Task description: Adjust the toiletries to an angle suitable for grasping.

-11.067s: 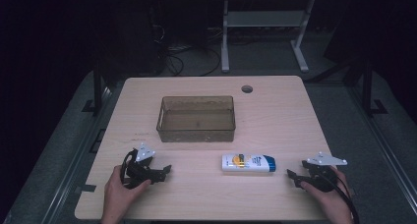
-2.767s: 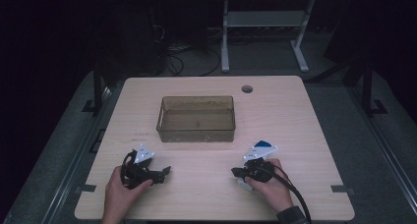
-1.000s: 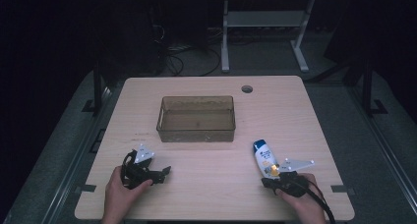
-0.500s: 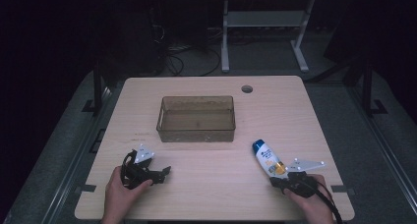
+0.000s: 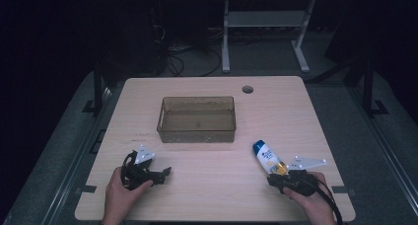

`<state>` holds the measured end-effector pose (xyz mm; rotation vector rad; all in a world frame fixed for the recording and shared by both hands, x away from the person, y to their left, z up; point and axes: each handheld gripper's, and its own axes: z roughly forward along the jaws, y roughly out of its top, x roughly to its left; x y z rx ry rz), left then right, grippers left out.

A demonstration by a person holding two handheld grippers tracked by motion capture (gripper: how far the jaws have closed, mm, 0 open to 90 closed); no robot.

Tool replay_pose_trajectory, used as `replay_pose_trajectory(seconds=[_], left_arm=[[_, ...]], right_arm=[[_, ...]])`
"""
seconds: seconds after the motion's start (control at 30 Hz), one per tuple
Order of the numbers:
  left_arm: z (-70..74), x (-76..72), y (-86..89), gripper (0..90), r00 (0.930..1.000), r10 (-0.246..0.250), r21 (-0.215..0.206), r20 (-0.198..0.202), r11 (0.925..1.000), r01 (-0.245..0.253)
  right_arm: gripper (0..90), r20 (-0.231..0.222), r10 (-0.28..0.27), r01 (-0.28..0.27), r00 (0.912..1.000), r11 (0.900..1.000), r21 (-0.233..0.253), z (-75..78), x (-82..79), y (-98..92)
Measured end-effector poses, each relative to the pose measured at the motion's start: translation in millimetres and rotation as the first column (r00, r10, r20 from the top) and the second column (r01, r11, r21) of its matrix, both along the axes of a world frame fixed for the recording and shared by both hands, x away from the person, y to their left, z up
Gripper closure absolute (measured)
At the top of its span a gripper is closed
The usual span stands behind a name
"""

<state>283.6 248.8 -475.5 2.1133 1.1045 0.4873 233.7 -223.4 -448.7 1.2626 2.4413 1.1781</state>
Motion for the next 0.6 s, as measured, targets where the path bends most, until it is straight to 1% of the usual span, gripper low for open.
replay_pose_trajectory(seconds=[0.03,0.17,0.27,0.43,0.6], left_arm=[[0.0,0.0,0.0,12.7,1.0,0.0,0.0,0.0,1.0,0.0],[0.0,0.0,0.0,12.7,1.0,0.0,0.0,0.0,1.0,0.0],[0.0,0.0,0.0,12.7,1.0,0.0,0.0,0.0,1.0,0.0],[0.0,-0.1,0.0,12.7,1.0,0.0,-0.001,0.0,1.0,0.0],[0.0,-0.1,0.0,12.6,1.0,0.0,0.0,-0.001,1.0,0.0]], right_arm=[[72.6,0.013,0.0,0.0,0.9999,1.0,0.004,1.2,1.2,-0.3],[60.6,0.031,0.006,-0.006,0.9995,1.0,0.008,7.1,3.9,-0.7],[53.7,0.039,-0.001,0.001,0.9992,1.0,0.007,8.7,6.9,-1.0],[47.4,0.058,-0.007,0.007,0.9983,1.0,0.0,11.2,12.1,0.2],[42.4,0.074,-0.029,0.03,0.9969,0.999,-0.012,15.3,16.8,1.6]])
